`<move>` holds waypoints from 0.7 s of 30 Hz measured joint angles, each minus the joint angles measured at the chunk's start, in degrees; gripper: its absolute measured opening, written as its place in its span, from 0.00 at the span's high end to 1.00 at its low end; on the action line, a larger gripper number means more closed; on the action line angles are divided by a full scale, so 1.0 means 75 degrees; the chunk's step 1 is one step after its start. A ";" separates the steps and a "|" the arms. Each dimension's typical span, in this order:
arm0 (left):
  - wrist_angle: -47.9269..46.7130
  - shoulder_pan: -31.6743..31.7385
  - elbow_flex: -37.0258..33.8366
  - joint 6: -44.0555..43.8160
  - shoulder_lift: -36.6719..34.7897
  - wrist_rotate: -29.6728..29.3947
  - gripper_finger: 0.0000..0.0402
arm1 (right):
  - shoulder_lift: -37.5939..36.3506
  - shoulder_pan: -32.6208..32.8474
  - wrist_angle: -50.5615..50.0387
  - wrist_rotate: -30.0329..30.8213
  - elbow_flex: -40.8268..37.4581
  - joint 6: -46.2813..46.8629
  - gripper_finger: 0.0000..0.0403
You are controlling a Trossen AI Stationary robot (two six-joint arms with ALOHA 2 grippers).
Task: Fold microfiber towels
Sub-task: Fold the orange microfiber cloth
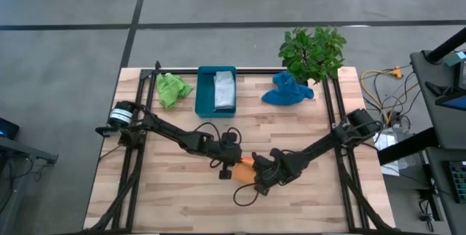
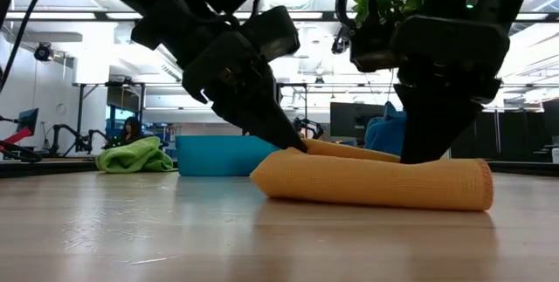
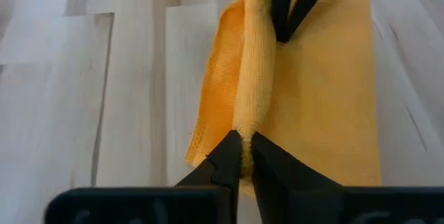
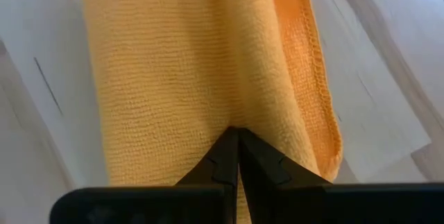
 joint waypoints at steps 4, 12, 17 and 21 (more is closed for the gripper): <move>-0.0005 0.0083 0.0000 0.0000 -0.0056 -0.0033 0.83 | -0.0012 0.0000 -0.0008 0.0000 0.0061 -0.0022 0.98; -0.0151 0.0086 0.0043 -0.0003 -0.0351 -0.0108 0.54 | -0.0093 0.0266 0.0051 0.0204 0.0376 -0.0209 0.98; -0.0186 0.0037 0.0089 -0.0006 -0.0443 0.0116 0.45 | -0.0108 0.0471 0.0197 0.0603 0.0511 -0.0515 0.97; -0.0097 -0.0142 0.0277 0.0224 -0.0405 0.0837 0.44 | -0.0122 0.0456 0.0747 0.0743 0.0508 -0.0812 0.91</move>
